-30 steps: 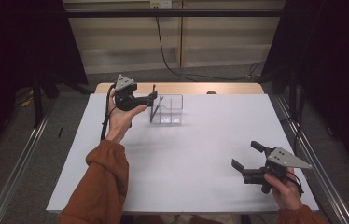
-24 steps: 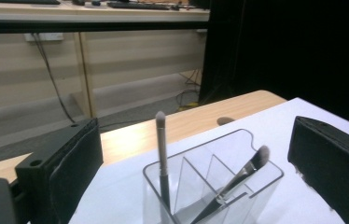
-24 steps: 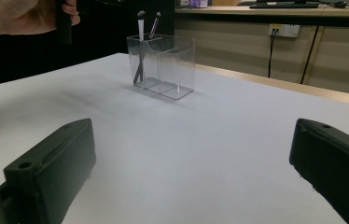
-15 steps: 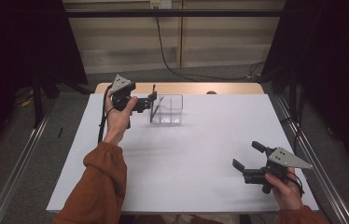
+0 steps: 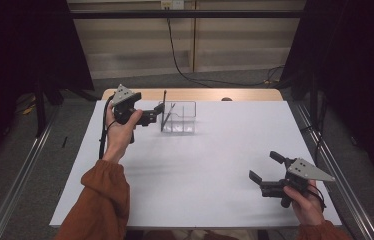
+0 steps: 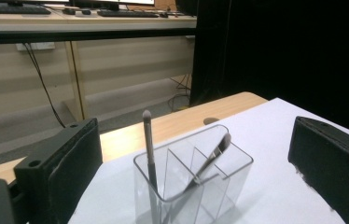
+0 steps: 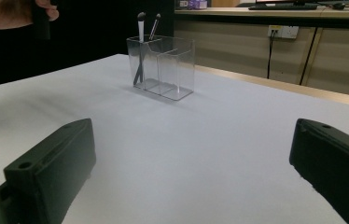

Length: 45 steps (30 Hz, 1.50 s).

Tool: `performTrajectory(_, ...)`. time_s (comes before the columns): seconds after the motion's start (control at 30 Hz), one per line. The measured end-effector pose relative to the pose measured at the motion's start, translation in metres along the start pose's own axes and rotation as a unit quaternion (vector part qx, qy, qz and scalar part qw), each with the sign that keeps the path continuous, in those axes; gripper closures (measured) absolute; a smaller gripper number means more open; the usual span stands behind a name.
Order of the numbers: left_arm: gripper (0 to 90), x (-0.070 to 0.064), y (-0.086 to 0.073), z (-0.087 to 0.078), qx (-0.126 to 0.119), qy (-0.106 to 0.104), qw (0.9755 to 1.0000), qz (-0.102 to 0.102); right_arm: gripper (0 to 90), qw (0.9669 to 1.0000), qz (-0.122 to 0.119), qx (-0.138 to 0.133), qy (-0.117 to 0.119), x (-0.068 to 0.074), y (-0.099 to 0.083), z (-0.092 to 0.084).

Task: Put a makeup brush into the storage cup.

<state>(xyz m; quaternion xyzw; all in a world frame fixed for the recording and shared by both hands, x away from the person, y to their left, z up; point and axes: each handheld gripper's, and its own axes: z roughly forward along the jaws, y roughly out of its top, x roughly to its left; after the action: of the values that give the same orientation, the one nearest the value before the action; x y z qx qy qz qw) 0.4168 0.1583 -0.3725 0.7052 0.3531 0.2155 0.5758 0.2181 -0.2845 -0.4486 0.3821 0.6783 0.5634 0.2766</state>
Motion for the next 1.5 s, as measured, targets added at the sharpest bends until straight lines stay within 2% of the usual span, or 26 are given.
performTrajectory(0.27,2.7,-0.004,-0.006,-0.017,-0.001,-0.004,1.0000,0.003,0.0,1.0000,0.000,0.001,-0.001,0.000,0.000,0.000)
performTrajectory(0.3,2.7,-0.004,-0.007,-0.018,-0.001,-0.002,1.0000,0.010,0.0,1.0000,-0.001,0.001,-0.001,0.000,0.000,0.000)
performTrajectory(0.47,3.1,-0.005,-0.011,-0.030,-0.010,0.002,0.9999,-0.008,0.0,1.0000,-0.003,0.002,0.001,0.001,0.000,0.001)
performTrajectory(0.6,3.6,-0.007,-0.011,-0.038,-0.010,0.000,0.9999,0.000,0.0,1.0000,-0.005,0.002,0.002,0.002,0.001,0.001)
performTrajectory(0.77,3.5,-0.011,-0.011,-0.045,-0.010,-0.011,0.9999,-0.005,0.0,1.0000,-0.005,0.002,0.002,0.002,0.001,0.001)
performTrajectory(0.9,3.5,-0.015,-0.013,-0.050,-0.008,-0.013,0.9999,0.002,0.0,1.0000,-0.004,0.001,0.002,0.002,0.001,0.001)
performTrajectory(1.17,3.4,-0.019,-0.017,-0.062,-0.004,-0.010,0.9999,0.001,0.0,1.0000,-0.006,0.002,0.003,0.002,0.001,0.000)
performTrajectory(1.23,3.3,-0.020,-0.019,-0.065,0.000,-0.008,1.0000,0.006,0.0,1.0000,-0.005,0.002,0.002,0.002,0.001,0.000)
performTrajectory(1.33,3.2,-0.022,-0.021,-0.071,-0.001,-0.015,0.9999,0.005,0.0,1.0000,-0.008,0.002,0.002,0.002,0.001,0.000)
performTrajectory(1.37,3.3,-0.024,-0.022,-0.074,-0.001,-0.008,0.9999,0.007,0.0,1.0000,-0.007,0.002,0.001,0.002,0.001,0.000)
performTrajectory(1.5,3.3,-0.027,-0.025,-0.083,-0.001,-0.008,0.9999,0.015,0.0,1.0000,-0.006,0.003,0.001,0.003,0.001,0.000)
